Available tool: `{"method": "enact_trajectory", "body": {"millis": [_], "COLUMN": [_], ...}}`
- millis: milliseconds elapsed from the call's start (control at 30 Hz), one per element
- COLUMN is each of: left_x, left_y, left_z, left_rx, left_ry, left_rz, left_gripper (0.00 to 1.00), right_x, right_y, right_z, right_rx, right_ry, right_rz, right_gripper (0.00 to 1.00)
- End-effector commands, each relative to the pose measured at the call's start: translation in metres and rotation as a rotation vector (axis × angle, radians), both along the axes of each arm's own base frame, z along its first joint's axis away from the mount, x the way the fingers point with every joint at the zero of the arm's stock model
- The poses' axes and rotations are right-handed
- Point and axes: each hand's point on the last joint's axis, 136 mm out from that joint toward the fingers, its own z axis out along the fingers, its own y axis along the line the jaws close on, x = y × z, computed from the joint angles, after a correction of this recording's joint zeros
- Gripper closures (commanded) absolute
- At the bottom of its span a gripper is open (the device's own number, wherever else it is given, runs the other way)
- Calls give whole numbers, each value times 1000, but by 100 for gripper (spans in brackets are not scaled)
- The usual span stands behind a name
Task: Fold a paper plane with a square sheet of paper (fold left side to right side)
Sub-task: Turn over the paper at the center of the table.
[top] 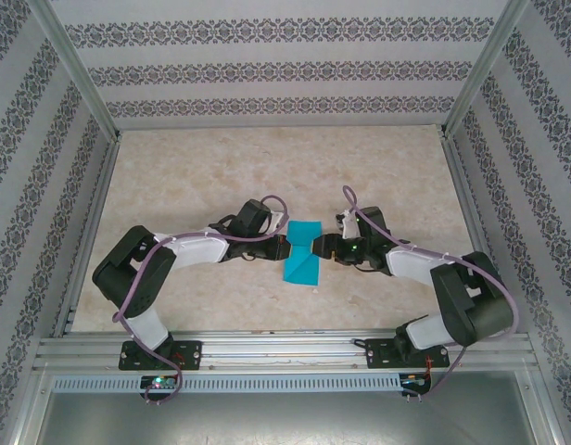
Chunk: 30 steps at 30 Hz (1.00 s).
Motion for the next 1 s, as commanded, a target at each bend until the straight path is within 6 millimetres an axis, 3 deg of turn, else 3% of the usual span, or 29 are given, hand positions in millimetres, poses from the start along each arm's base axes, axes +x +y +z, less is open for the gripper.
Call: {"method": "enact_trajectory", "body": {"millis": [0, 300, 433, 567, 700, 967], "left_x": [9, 8, 9, 12, 18, 22], "left_y": [4, 5, 7, 12, 25, 64], "left_z": [7, 4, 4, 12, 33, 108], "left_rx": [-19, -12, -10, -6, -20, -155], "left_ry": [-36, -33, -33, -61, -114, -299], "left_rz": [35, 41, 54, 85, 150, 307], "left_gripper": [94, 94, 93, 82, 64, 46], "right_x": [6, 15, 18, 19, 23, 37], "right_y": [16, 39, 45, 43, 39, 31], "right_z": [8, -3, -6, -7, 4, 72], "right_rx": [53, 72, 82, 78, 93, 182], "right_ry": [-30, -8, -4, -9, -50, -283], "right_rz": [24, 41, 45, 36, 36, 65], "right_gripper": [41, 48, 60, 78, 100, 100]}}
